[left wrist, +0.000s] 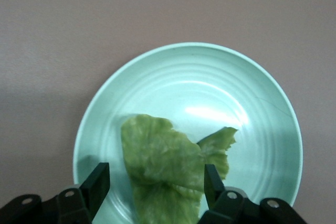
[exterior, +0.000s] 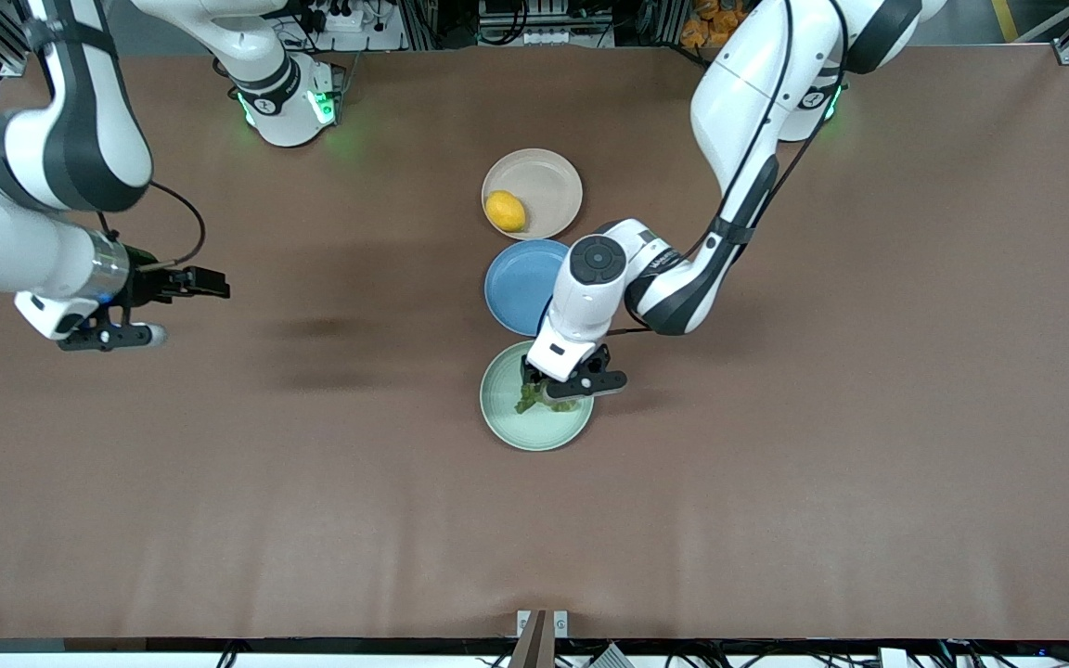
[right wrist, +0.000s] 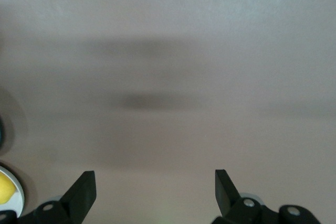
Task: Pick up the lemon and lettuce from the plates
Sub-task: 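Reach the left gripper down to the lettuce and grasp it, then lift the lettuce off the green plate while the right gripper reaches the lemon, then lower the lettuce onto the table while the right gripper grasps the lemon, then carry the lemon away from the white plate while the left gripper withdraws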
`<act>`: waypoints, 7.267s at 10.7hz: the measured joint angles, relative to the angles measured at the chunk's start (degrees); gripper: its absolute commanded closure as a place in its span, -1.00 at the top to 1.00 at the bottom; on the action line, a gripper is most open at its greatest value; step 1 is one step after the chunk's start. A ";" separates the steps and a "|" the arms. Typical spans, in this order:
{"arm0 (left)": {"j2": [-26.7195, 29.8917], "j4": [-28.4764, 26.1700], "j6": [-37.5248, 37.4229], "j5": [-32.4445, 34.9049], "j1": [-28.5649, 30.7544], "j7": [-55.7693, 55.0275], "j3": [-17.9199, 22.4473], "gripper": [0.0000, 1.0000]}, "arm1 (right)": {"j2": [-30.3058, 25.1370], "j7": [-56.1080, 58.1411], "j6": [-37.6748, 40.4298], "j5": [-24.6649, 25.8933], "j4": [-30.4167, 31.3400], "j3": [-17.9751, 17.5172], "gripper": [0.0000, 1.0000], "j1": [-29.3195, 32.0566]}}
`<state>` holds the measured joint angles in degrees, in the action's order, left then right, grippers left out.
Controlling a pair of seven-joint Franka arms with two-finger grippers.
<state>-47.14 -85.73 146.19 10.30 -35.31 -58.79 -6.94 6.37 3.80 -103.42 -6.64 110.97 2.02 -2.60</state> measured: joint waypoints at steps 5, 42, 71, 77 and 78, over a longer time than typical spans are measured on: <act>-2.12 1.48 0.70 0.02 -1.13 0.00 0.85 0.28 | 3.19 0.29 3.09 0.84 0.77 0.09 1.00 3.09; 25.39 -29.72 -8.17 -3.94 34.81 53.86 2.45 -1.00 | 18.76 -23.20 -9.91 -5.66 0.11 -2.03 1.00 -54.46; 44.10 -3.16 -52.45 -5.99 35.91 53.86 0.03 1.00 | 19.06 -29.61 -2.03 0.28 -17.56 0.73 -1.00 -38.03; 47.43 -3.09 -55.65 -6.02 36.25 53.86 0.52 1.00 | 21.37 -11.77 -6.52 1.09 -17.24 3.54 -1.00 -9.99; 47.64 -3.09 -55.67 -6.34 36.91 53.86 0.52 1.00 | 22.80 -9.87 -7.81 1.08 -17.17 3.50 -0.99 -6.85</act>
<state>0.50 -88.81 90.52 3.96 1.59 -4.93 -6.42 29.16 -6.07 -111.24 -5.56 93.80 5.52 -9.44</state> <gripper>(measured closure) 0.000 0.308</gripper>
